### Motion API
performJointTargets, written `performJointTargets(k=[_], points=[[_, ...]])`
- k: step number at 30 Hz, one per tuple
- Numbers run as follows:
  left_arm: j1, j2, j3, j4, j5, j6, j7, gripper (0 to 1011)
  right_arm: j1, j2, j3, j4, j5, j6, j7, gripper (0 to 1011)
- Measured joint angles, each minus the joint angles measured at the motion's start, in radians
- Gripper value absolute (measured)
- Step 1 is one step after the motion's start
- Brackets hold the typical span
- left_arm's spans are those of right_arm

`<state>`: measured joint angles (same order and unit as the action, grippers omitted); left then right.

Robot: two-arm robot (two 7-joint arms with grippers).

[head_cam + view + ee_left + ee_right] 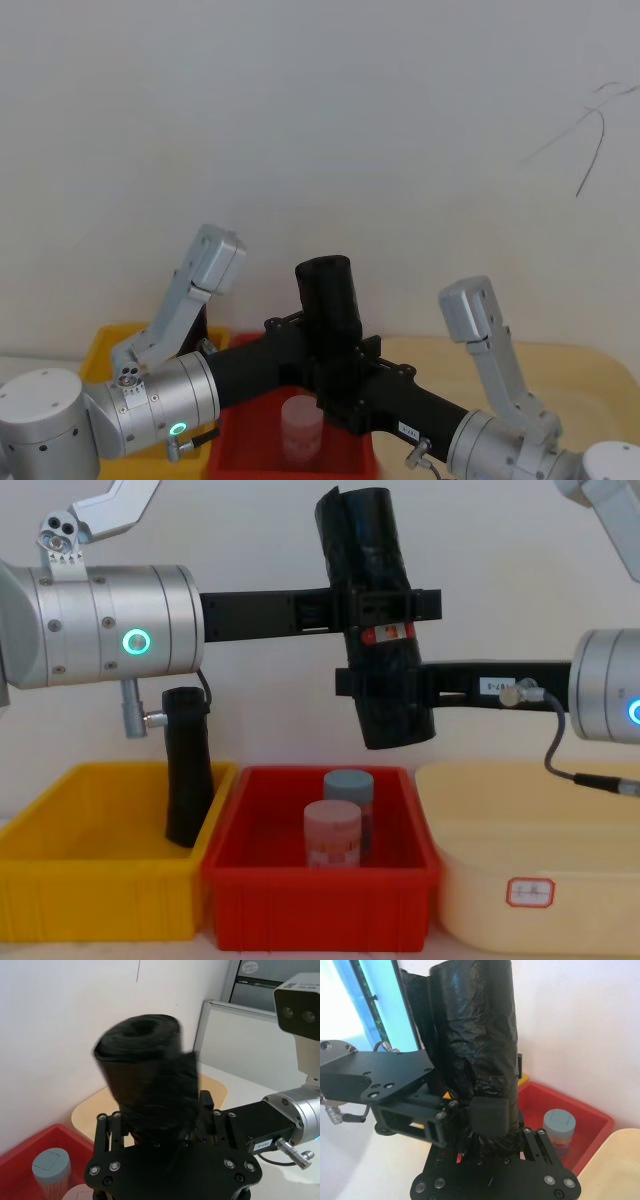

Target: Pick up the garbage bag with the one hand and transfer it to the other hand.

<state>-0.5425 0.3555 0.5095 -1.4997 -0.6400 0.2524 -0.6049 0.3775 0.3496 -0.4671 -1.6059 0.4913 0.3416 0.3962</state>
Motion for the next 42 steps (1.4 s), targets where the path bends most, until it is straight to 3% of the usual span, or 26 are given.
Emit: performJointTargets(k=[10,32,42], points=[[-0.001,0.008,0.001,0.000,-0.006,-0.002,-0.012,1002,-0.001,-0.008,0.010,0.004,0.008,-0.014,-0.025,532],[0.000,0.050,-0.031,0.008,-0.060,-0.017,-0.045,1001,0.003,-0.016,0.032,0.019,0.023,-0.047,-0.080,531],[0.010,0.077,-0.061,0.011,-0.091,-0.026,-0.046,1000,-0.011,-0.014,0.062,0.020,0.024,-0.058,-0.121,531]])
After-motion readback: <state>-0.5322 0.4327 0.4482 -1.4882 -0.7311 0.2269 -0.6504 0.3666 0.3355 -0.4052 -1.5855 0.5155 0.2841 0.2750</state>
